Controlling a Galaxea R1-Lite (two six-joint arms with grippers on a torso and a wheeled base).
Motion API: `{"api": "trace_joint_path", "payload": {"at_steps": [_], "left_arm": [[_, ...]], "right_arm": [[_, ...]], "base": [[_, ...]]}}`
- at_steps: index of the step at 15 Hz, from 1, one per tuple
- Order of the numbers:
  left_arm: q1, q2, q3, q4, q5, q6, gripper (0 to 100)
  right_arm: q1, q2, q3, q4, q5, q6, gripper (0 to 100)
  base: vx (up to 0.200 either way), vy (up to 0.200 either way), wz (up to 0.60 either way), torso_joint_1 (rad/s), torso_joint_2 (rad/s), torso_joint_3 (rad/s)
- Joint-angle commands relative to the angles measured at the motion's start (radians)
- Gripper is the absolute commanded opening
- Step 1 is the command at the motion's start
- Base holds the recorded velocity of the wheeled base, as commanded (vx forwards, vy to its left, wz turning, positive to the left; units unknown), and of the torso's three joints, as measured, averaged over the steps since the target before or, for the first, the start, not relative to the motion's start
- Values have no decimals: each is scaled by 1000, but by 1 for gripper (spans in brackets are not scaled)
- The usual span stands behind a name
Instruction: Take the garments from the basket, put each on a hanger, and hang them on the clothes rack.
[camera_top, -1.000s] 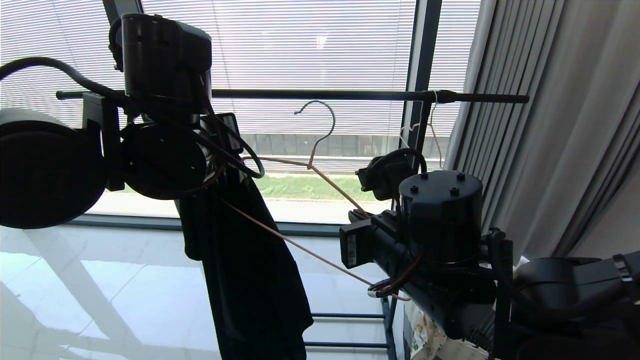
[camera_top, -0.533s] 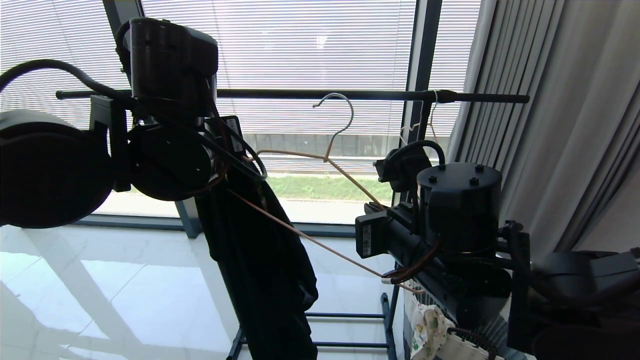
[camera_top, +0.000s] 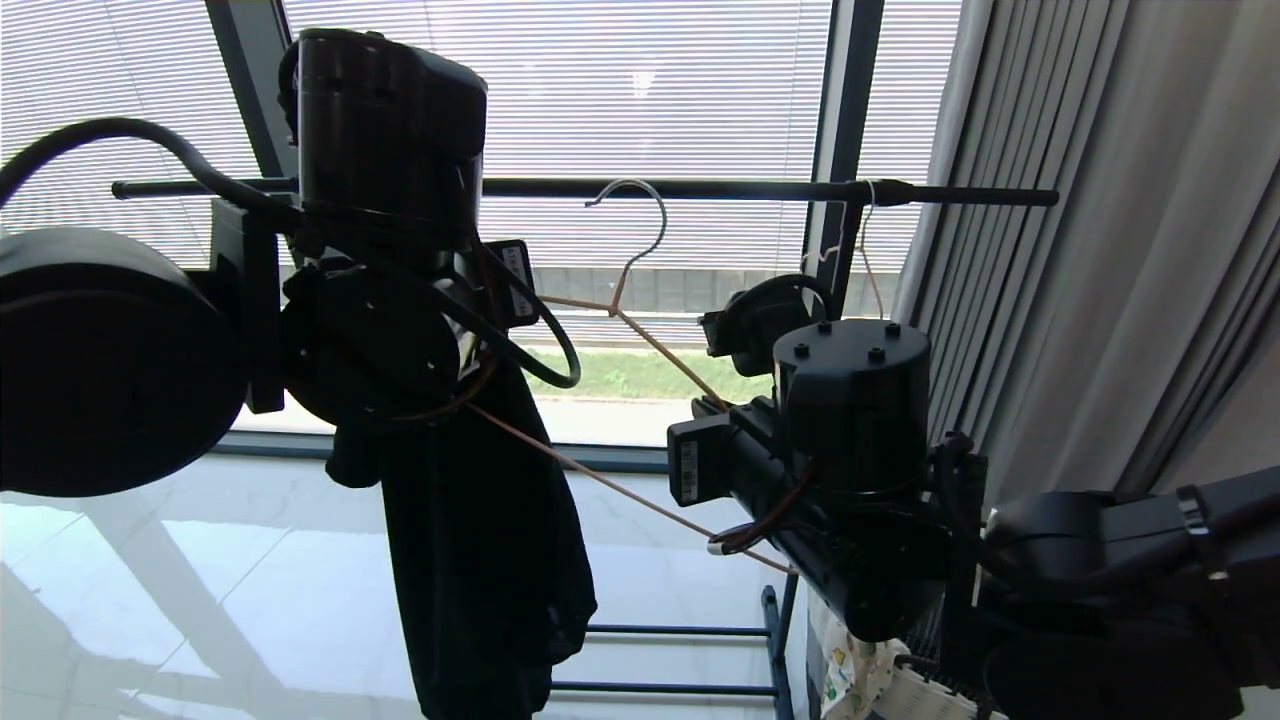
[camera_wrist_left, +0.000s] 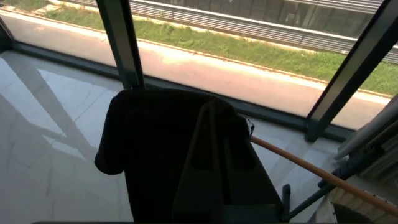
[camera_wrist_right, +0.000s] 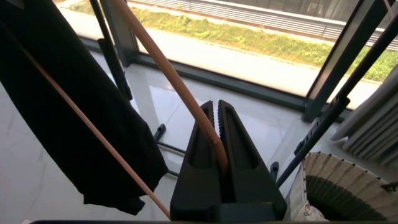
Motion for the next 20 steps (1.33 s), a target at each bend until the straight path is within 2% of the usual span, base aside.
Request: {"api": "trace_joint_path", "payload": {"at_steps": [1,6,10,14,16,18,19,20], "left_arm": [[-19,-3,1,-1,-1,1,0],[-120,-7,-7,-1,-3,-7,0],[-128,-7,-40,-1,-3,-19,0],[-148,-29,-20,2,-9,-18,0],[-137,-90,9,70,-79,-9,0],[-85,-190,16,159,-264,56,0],[-28,-230,16,182,-354,100,0],[27,-251,18,185,-409,149,0]], "right_arm": [[9,36,-36,-1,3,0,0],[17,73,-87,-1,3,2,0],[17,88,-88,-2,3,6,0],[14,91,-85,-4,3,8,0],[-7,88,-82,-2,-1,6,0],[-24,88,-81,-2,-2,2,0],[-27,88,-81,-2,-2,2,0],[-29,87,-81,-2,-1,-1,0]], "base": [[0,0,0,0,0,0],[0,0,0,0,0,0],[0,0,0,0,0,0],[0,0,0,0,0,0],[0,0,0,0,0,0],[0,0,0,0,0,0],[0,0,0,0,0,0],[0,0,0,0,0,0]]}}
